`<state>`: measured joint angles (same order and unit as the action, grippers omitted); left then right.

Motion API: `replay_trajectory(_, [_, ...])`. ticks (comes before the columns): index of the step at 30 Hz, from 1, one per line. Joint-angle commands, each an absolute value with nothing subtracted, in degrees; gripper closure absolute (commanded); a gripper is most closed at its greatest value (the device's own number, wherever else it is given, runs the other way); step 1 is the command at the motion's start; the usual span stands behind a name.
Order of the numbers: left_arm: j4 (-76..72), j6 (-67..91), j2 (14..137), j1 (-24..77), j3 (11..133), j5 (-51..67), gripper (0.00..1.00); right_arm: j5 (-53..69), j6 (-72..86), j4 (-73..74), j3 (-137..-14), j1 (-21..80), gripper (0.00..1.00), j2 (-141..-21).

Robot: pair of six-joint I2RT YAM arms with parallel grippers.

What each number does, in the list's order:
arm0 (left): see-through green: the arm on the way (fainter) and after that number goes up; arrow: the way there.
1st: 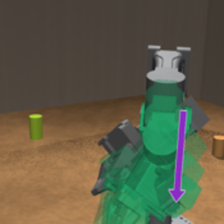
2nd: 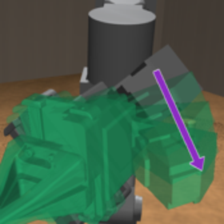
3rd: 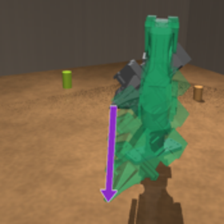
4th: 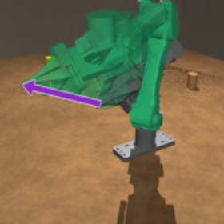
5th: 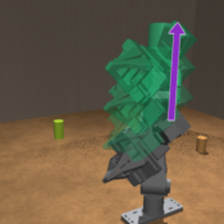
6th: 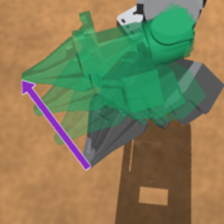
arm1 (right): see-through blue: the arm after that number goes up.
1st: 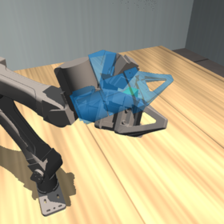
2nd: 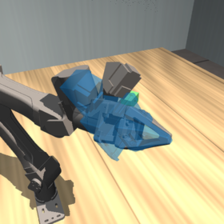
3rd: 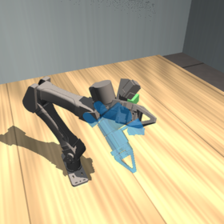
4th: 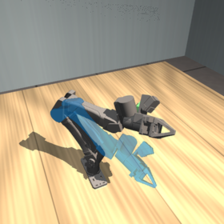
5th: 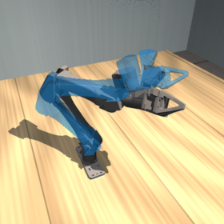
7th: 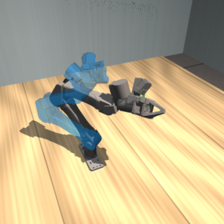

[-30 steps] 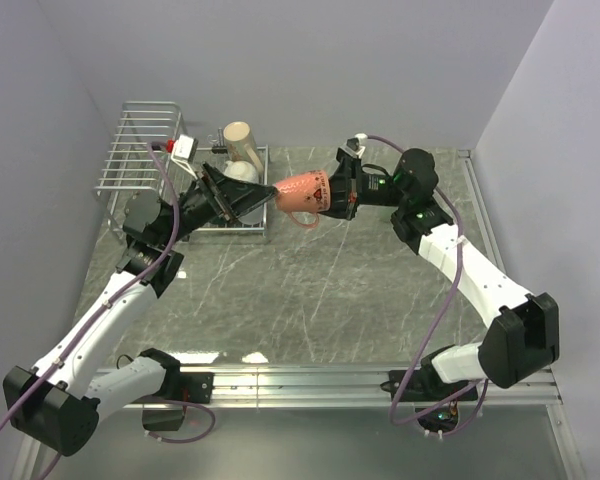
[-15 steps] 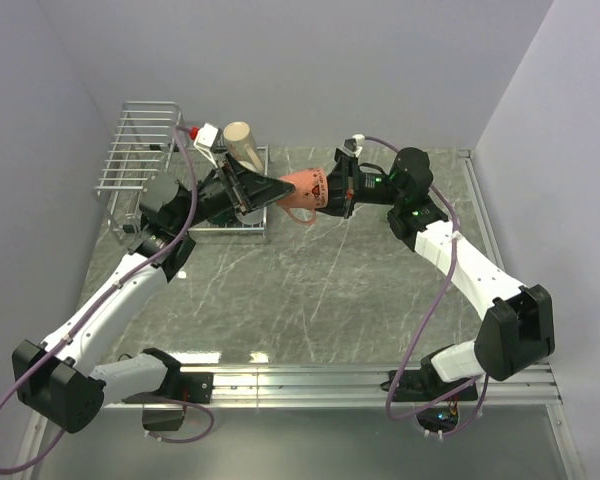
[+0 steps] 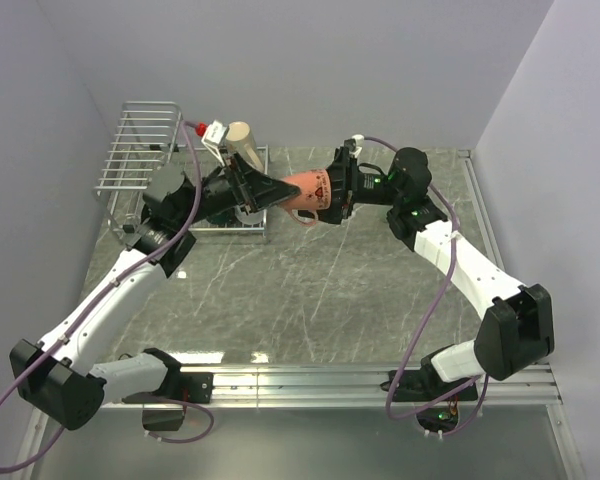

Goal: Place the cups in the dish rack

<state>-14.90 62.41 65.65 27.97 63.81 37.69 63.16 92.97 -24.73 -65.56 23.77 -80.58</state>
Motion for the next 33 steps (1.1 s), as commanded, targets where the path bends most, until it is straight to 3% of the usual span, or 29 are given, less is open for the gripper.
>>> replay_trajectory(1, [-11.26,58.72,66.70,28.83,69.59,39.02,1.00,62.14,86.42,-17.79,-67.85,23.12,0.22,-80.42])
replay_trajectory(2, [-9.60,58.01,67.23,28.92,70.65,39.11,1.00,61.36,79.70,-8.88,-68.55,22.33,0.03,-79.98])
replay_trajectory(5, [-1.87,54.24,68.64,28.74,75.13,37.45,1.00,55.58,61.09,16.13,-72.85,20.40,0.02,-79.63])
replay_trajectory(8, [5.35,50.54,69.87,27.51,79.09,36.48,1.00,52.04,54.16,25.90,-71.12,16.36,0.01,-77.97])
replay_trajectory(13, [13.95,46.85,72.94,22.59,83.92,35.78,1.00,48.00,50.89,30.40,-62.58,9.32,0.00,-74.89])
replay_trajectory(18, [29.15,39.83,81.79,19.96,95.16,25.16,1.00,44.22,47.56,35.32,-63.45,8.97,0.00,-74.09])
replay_trajectory(27, [61.76,34.28,110.11,17.06,137.00,0.18,1.00,41.40,42.01,40.69,-62.76,9.05,0.00,-73.83])
replay_trajectory(33, [55.64,35.86,110.74,11.97,130.44,-5.44,1.00,40.87,39.99,42.27,-61.70,9.49,0.00,-72.60])
